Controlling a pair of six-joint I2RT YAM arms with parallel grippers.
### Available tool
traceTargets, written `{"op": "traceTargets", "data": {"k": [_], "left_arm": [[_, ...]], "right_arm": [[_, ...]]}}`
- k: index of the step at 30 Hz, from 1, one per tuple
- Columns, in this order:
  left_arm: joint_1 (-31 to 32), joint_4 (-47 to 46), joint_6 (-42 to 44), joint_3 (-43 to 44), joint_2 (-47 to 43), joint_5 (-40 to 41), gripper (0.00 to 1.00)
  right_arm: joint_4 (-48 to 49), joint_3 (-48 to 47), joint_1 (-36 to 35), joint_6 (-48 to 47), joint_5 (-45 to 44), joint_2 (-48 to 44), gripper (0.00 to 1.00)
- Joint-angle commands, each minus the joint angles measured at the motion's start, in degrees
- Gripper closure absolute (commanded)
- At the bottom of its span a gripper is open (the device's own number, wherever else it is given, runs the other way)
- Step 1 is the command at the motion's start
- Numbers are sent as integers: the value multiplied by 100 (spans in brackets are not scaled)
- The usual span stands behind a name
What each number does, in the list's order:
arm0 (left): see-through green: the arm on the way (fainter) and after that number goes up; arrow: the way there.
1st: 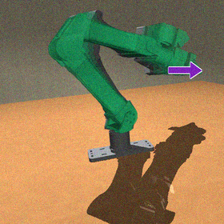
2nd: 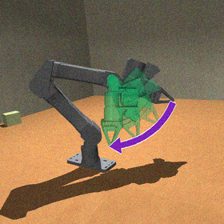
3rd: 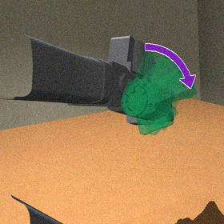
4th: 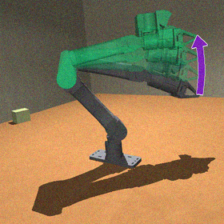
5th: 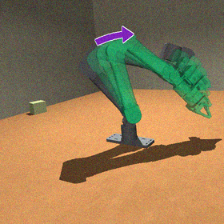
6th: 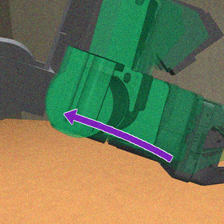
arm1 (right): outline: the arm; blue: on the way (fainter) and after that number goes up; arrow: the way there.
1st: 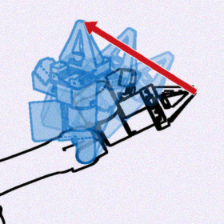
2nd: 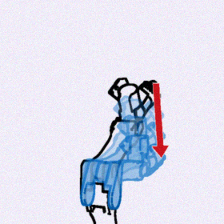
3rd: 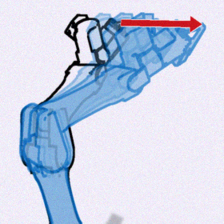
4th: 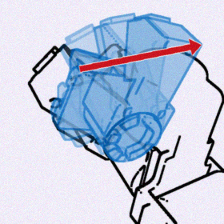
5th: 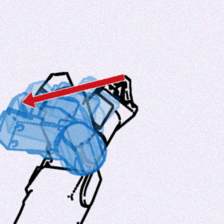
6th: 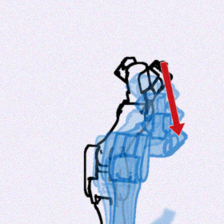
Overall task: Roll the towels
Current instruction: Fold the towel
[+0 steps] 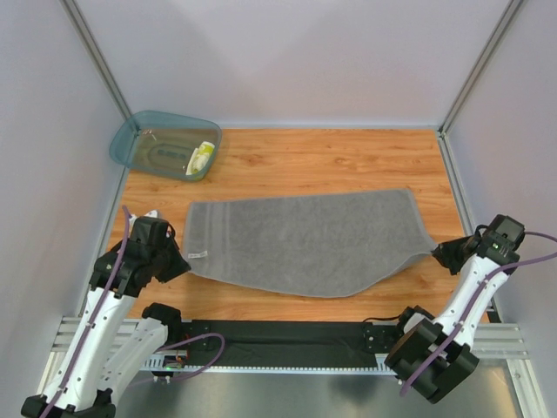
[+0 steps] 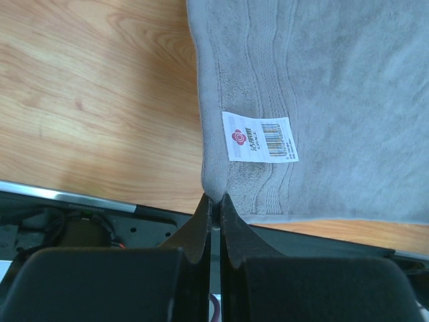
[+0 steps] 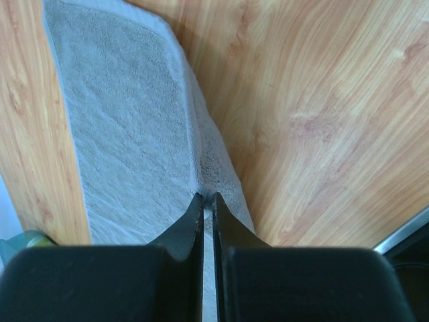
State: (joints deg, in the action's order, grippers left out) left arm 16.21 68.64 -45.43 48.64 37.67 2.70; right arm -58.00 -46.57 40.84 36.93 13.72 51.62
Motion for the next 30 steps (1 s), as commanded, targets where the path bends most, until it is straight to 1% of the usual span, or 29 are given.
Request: {"op": "traceTargets", "data": {"k": [1,6,10,11,15,21,24,28,30], "left_arm": [[-152,71,323,198,126,223,100],[-372,-280,579,233,741,143,100],[-636,-676,754,382,1136,152,100],[-697,-711,851,426,1381,152,100],[-996,-887,1115,795,1980,82,100],[-1084,-958,1317,1374,2613,151,100],[-1146,-1019,1379,1665,3043,309,100],[-1234,-1072,1536,2008,3745,310,100],[-1269,-1072,1572,2227,3984,336,100]], "right_arm": [[359,-247,108,148,404,313,100],[815,-397,91,472,640,648,100],[1132,-616,-50,693,562,920,100],[1211,-695,-111,728,562,1086,100],[1562,-880,-462,877,501,1596,100],[1809,-1222,-955,878,333,2352,100],[1871,-1407,-1165,930,202,2669,100],[1757,-1872,-1377,939,-9,3082,100],[1818,-1944,-1456,991,-53,3266,100]]}}
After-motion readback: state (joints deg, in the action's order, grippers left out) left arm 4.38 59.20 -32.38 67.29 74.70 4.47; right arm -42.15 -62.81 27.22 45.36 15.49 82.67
